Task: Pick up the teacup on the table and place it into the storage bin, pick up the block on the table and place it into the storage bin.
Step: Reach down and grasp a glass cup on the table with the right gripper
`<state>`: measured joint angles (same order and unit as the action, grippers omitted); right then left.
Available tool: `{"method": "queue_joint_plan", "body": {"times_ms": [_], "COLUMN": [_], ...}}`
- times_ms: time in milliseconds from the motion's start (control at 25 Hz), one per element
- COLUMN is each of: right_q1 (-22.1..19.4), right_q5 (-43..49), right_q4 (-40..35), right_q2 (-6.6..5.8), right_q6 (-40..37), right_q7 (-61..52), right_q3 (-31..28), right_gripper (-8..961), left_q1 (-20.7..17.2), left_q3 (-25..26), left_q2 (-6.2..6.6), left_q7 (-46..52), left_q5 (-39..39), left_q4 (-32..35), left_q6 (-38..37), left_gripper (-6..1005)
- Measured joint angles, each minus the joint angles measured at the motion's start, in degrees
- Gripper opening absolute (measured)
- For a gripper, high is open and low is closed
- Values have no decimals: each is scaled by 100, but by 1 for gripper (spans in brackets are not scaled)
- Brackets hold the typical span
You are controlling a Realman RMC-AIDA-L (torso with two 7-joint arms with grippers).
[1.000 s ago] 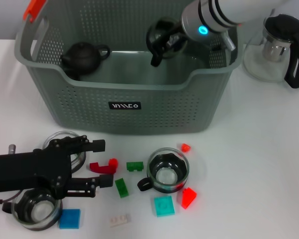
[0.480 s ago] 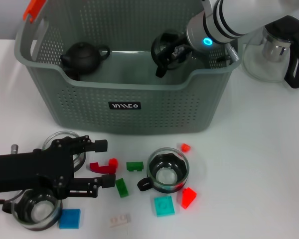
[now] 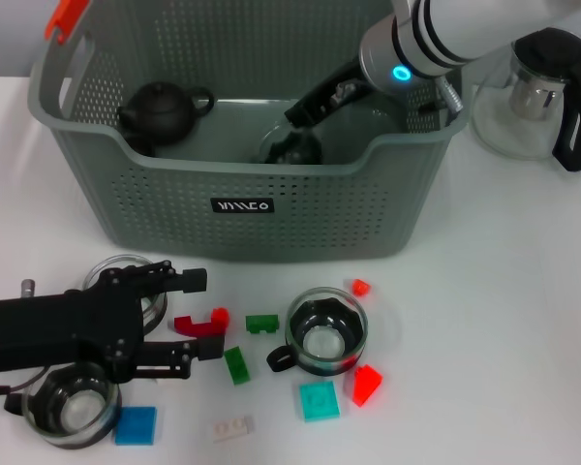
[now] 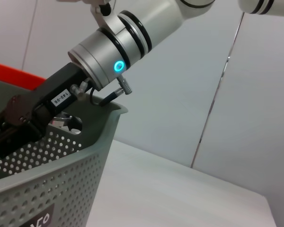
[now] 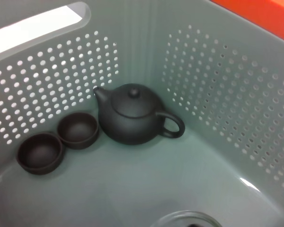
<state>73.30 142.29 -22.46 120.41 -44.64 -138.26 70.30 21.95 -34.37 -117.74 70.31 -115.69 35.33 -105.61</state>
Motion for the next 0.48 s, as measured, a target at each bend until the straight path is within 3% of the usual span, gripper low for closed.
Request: {"method": "queue_joint_plan", "body": {"times_ms": [160, 280, 360, 440, 480], "right_q1": [-263, -974, -1569, -2076, -2550], "right_q5": [-131, -957, -1980, -3077, -4140], "right_q4": [-513, -1851, -2846, -3468, -3749], "right_q2": [-2, -27, -70, -130, -201], "right_q6": [-78, -533, -978, -1527, -2239], "right_q7": [36, 322, 793, 1406, 2084], "right_q3": [-57, -111, -305, -640, -1056], "right_gripper": [308, 485, 644, 644, 644], "left_q1": [-1, -11, -11, -11, -13], "left_q3": [19, 66, 110, 165, 184], "left_q2": [-6, -8, -5, -5, -5], "left_q7": [0, 0, 2, 6, 7], "left_q5": [0, 1, 1, 1, 1], "left_q4": [0, 0, 0, 0, 0], "left_q6": [14, -11, -38, -56, -64], "left_gripper": [872, 872, 872, 872, 872]}}
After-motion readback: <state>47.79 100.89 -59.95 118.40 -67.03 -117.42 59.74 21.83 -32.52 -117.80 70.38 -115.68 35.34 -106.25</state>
